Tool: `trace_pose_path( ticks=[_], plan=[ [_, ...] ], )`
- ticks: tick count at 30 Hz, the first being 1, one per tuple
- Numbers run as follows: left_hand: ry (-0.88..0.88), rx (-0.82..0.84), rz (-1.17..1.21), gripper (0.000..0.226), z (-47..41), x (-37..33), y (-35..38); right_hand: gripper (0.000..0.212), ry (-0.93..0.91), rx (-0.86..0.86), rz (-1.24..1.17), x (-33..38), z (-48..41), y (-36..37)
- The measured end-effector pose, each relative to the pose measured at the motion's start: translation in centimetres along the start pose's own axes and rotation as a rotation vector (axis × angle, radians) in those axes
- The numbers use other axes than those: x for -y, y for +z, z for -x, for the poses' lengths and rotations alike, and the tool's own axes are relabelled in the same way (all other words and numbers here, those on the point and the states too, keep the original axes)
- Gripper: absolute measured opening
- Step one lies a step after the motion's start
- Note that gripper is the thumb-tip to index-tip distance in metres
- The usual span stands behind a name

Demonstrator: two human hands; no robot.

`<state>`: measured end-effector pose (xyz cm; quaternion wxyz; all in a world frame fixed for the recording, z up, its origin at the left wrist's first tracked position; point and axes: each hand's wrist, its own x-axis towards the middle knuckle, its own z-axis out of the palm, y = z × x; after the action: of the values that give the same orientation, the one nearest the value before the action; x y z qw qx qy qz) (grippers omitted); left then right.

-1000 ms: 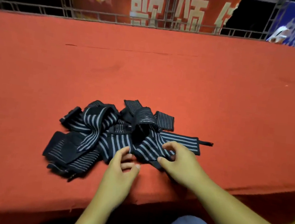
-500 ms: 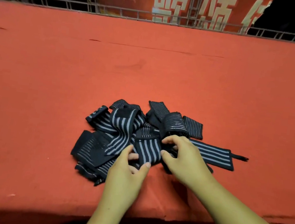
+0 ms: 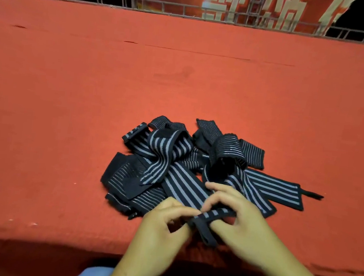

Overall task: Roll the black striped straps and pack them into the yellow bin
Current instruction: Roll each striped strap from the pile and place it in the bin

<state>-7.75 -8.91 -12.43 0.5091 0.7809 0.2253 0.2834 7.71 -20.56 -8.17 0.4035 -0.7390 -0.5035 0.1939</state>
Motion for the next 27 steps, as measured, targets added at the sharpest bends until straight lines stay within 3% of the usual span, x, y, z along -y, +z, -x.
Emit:
trace_pose_path(
  ticks=[4,7,12,14,18,20,22,25,27],
  plan=[
    [0.112,-0.054,-0.349,0.059,-0.3,1.0,-2.0,0.020,0.072,-0.049,-0.163,0.4,0.6,0.6],
    [0.020,0.022,-0.621,0.069,-1.4,1.3,-2.8,0.018,0.059,-0.069,-0.228,1.3,1.4,0.4],
    [-0.132,-0.055,-0.760,0.077,-2.4,0.8,-1.9,0.034,-0.054,-0.137,-0.397,2.7,2.6,-1.2],
    [-0.148,-0.113,-0.804,0.074,-2.7,1.2,-1.8,0.030,-0.068,-0.212,-0.515,2.8,3.1,-2.1],
    [-0.196,-0.172,-0.839,0.061,-3.5,2.0,-1.8,0.018,-0.016,-0.358,-0.796,2.5,3.6,-3.7],
    [-0.209,-0.203,-0.796,0.053,-3.7,2.0,-1.9,0.040,0.085,-0.432,-0.828,1.6,3.5,-4.0],
    [-0.158,-0.248,-0.623,0.044,-4.1,1.3,-2.2,0.061,0.171,-0.453,-0.755,0.7,3.2,-3.9],
    [-0.144,-0.213,-0.332,0.039,-4.9,-0.7,-1.8,0.058,0.214,-0.443,-0.564,0.3,2.7,-3.3],
    [-0.212,-0.062,-0.401,0.060,-5.8,-1.2,-1.0,0.054,0.203,-0.427,-0.438,0.5,2.4,-2.6]
  ],
)
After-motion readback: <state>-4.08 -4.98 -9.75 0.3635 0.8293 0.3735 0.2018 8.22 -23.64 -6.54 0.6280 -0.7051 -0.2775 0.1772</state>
